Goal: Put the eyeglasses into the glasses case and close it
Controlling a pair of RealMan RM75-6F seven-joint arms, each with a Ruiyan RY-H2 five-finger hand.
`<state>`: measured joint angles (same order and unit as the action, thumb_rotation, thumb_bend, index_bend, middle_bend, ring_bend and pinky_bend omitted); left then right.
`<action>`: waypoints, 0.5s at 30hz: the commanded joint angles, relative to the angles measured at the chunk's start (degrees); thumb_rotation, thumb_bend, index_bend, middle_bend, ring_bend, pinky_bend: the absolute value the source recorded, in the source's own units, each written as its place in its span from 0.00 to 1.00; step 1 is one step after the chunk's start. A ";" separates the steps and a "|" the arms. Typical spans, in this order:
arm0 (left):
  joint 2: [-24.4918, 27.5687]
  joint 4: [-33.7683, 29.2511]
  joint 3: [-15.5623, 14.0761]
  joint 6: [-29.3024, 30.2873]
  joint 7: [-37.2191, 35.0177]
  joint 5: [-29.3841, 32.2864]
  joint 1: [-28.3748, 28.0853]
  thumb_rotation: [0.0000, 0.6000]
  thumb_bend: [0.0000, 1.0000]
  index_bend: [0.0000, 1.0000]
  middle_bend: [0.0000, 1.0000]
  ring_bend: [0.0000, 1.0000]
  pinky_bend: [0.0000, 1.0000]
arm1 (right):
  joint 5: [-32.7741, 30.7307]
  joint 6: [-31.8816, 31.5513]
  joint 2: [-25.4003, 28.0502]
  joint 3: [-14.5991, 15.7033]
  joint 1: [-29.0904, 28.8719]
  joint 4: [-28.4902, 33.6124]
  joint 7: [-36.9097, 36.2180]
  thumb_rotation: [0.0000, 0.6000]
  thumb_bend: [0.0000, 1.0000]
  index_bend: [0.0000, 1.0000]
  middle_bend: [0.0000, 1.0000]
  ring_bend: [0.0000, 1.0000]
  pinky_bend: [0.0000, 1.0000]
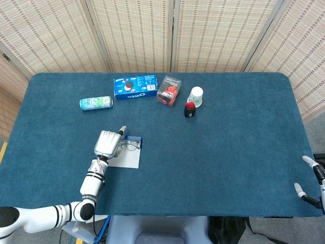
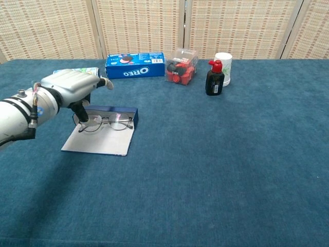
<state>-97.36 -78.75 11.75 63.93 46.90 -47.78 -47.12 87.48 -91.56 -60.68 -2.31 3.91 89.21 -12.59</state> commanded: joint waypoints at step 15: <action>-3.91 7.45 0.93 -2.59 1.63 3.35 -2.37 1.00 0.17 0.15 1.00 1.00 1.00 | -0.19 0.12 -0.14 -0.07 0.10 -0.55 -0.49 1.00 0.30 0.16 0.24 0.16 0.07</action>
<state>-101.16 -71.43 12.67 61.38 48.59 -44.42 -49.43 87.29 -91.44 -60.82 -2.39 4.01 88.67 -13.08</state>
